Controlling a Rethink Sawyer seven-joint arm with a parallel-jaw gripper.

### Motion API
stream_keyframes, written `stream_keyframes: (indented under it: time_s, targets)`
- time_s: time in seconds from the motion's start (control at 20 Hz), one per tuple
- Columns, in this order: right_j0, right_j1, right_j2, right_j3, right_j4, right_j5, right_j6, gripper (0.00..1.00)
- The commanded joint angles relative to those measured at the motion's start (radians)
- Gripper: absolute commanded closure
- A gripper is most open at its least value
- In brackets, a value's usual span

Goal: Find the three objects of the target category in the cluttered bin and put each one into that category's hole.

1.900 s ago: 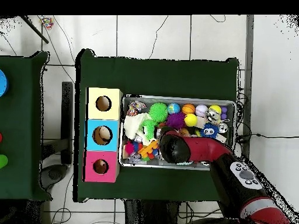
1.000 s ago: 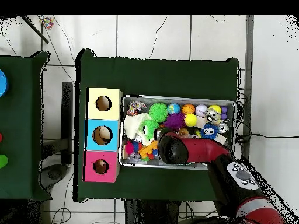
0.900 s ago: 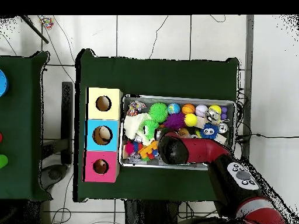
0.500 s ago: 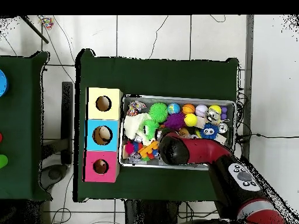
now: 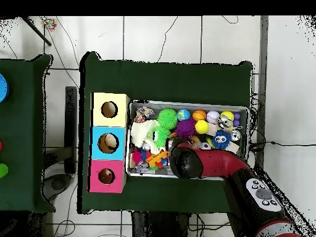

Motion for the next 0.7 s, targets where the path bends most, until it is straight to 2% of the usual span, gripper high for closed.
stream_keyframes:
  time_s: [0.05,0.35,0.7]
  targets:
    - [-0.047,-0.136,-0.004,0.119,0.022,0.175,0.017,1.0]
    - [-0.057,-0.228,0.013,0.173,0.045,0.224,0.011,1.0]
    - [-0.064,-0.29,0.027,0.254,0.033,0.199,0.028,1.0]
